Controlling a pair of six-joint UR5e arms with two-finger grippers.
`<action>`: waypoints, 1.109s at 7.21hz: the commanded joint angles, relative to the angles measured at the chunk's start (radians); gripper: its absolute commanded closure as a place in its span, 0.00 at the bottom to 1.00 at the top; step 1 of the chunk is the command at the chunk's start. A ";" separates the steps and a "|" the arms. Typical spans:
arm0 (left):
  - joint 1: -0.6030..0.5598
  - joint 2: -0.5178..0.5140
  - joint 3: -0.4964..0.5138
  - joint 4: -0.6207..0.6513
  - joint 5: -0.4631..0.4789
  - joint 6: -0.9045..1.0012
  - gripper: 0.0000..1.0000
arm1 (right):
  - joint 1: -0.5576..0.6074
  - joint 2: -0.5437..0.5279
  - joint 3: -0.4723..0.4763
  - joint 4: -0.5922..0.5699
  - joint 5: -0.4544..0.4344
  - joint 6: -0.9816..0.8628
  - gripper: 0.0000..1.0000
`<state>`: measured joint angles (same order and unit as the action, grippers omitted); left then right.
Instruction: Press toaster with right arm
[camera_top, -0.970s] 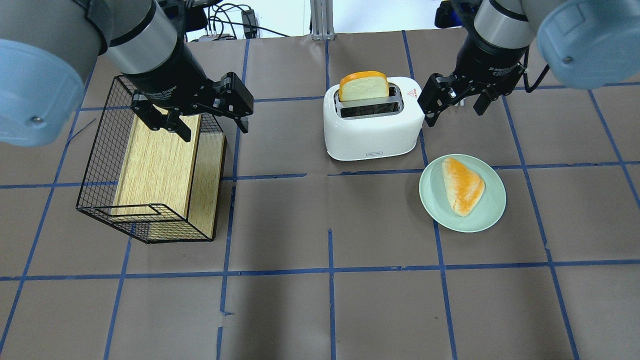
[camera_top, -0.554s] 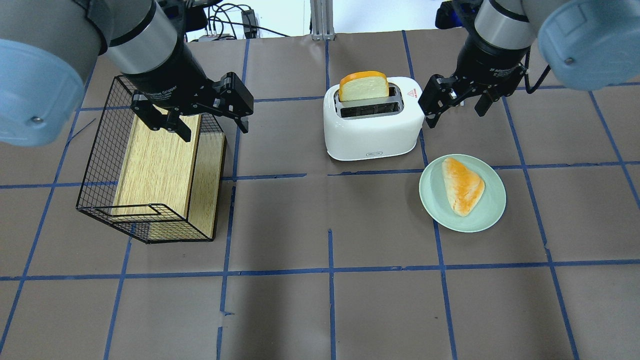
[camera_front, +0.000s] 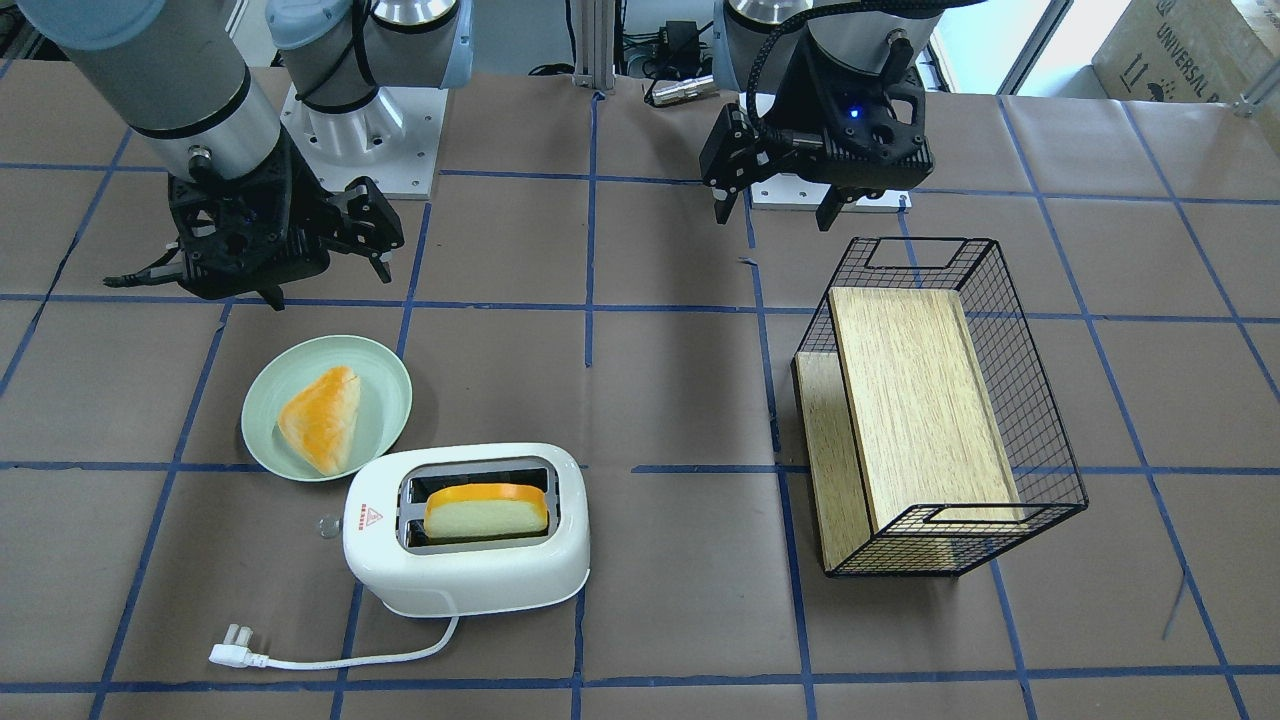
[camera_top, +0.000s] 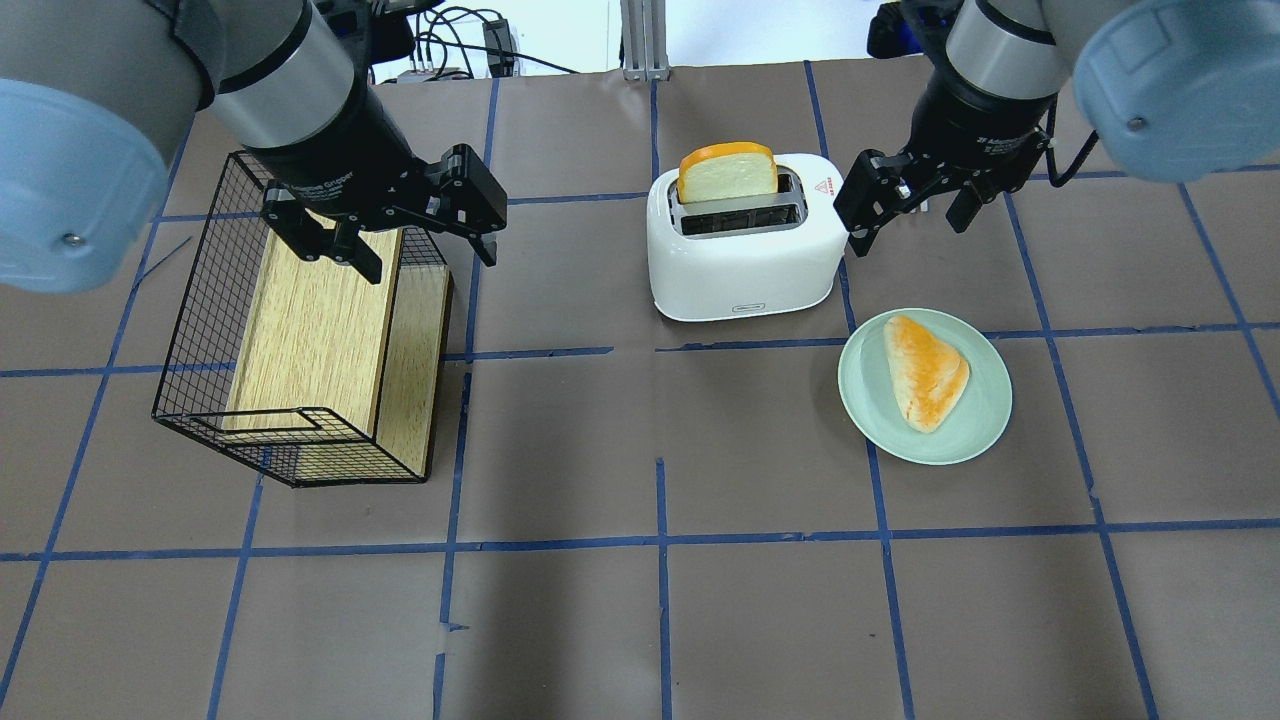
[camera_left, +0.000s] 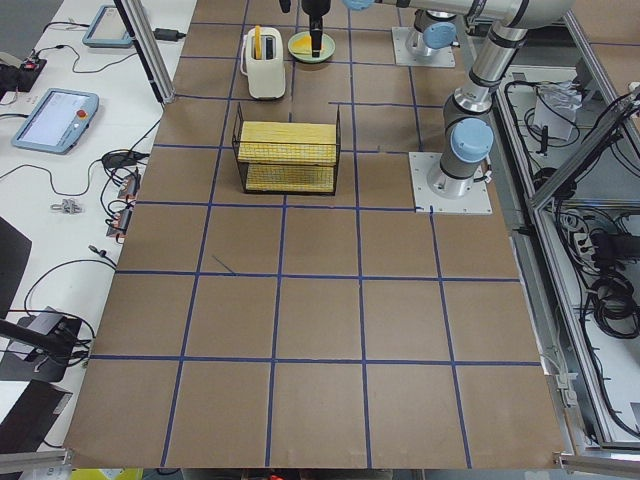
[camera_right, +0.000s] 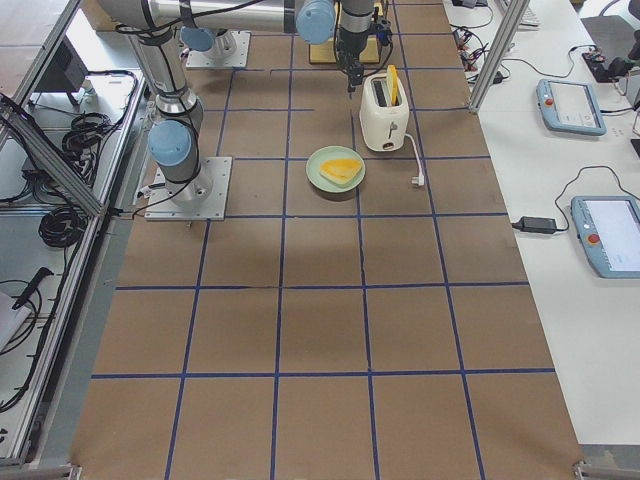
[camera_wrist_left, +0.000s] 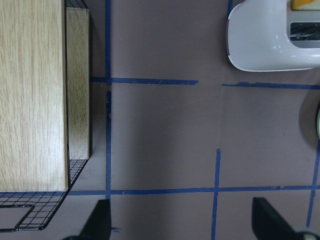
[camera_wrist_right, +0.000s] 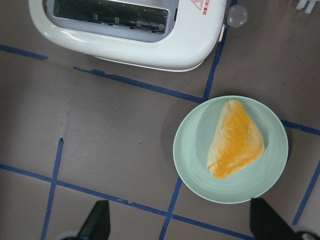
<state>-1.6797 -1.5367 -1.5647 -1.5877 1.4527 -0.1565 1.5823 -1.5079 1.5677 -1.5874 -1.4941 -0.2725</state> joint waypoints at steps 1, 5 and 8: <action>0.000 0.000 0.000 0.000 0.000 0.000 0.00 | 0.008 0.003 0.000 -0.008 -0.002 -0.004 0.00; 0.000 0.000 0.000 0.000 0.000 0.000 0.00 | 0.008 0.000 -0.002 -0.006 0.003 -0.016 0.00; 0.000 0.000 0.000 0.000 0.000 0.000 0.00 | 0.007 0.003 -0.005 -0.008 -0.015 -0.014 0.00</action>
<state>-1.6797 -1.5370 -1.5647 -1.5877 1.4527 -0.1565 1.5906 -1.5071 1.5652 -1.5941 -1.5021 -0.2778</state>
